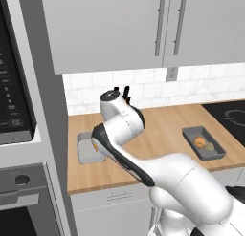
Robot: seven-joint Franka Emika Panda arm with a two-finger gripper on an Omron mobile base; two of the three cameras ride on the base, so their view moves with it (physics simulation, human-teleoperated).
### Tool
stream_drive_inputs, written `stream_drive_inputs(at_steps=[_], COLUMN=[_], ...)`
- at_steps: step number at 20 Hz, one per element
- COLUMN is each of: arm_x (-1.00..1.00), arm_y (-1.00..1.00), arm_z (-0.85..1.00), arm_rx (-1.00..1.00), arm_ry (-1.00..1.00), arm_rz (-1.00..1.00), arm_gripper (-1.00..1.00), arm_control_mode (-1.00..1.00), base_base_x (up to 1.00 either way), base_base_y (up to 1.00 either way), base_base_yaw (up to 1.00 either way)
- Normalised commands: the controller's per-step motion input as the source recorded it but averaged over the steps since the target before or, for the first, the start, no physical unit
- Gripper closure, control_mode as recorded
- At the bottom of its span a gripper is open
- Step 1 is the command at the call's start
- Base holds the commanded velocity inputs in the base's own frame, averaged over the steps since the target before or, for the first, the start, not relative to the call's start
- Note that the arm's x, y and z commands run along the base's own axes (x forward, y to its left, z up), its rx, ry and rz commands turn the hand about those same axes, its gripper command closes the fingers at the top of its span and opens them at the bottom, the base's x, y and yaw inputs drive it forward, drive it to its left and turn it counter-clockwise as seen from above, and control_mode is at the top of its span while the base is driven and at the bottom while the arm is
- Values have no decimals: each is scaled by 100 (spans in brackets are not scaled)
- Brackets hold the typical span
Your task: Take the meat container that has the shrimp and place it on the second highest rack of the freezer. Then take the vegetable container that has the squash and garlic and place it on the highest rack of the freezer.
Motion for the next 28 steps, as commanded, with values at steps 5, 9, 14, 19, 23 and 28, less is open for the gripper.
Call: stream_drive_inputs(at_steps=[5,9,14,19,23,28], arm_x=[5,34,26,23,10,10], arm_y=[17,2,0,4,37,42], arm_z=[-25,-38,-28,-30,-29,-31], arm_rx=[-8,0,0,0,0,0], arm_ry=[3,0,-1,0,2,3], arm_rz=[4,11,23,14,3,0], arm_gripper=[-100,-100,-100,-100,-100,-100], arm_control_mode=[-100,-100,-100,-100,-100,-100], base_base_x=[0,0,0,0,0,0], base_base_y=[0,0,0,0,0,0], base_base_yaw=[0,0,0,0,0,0])
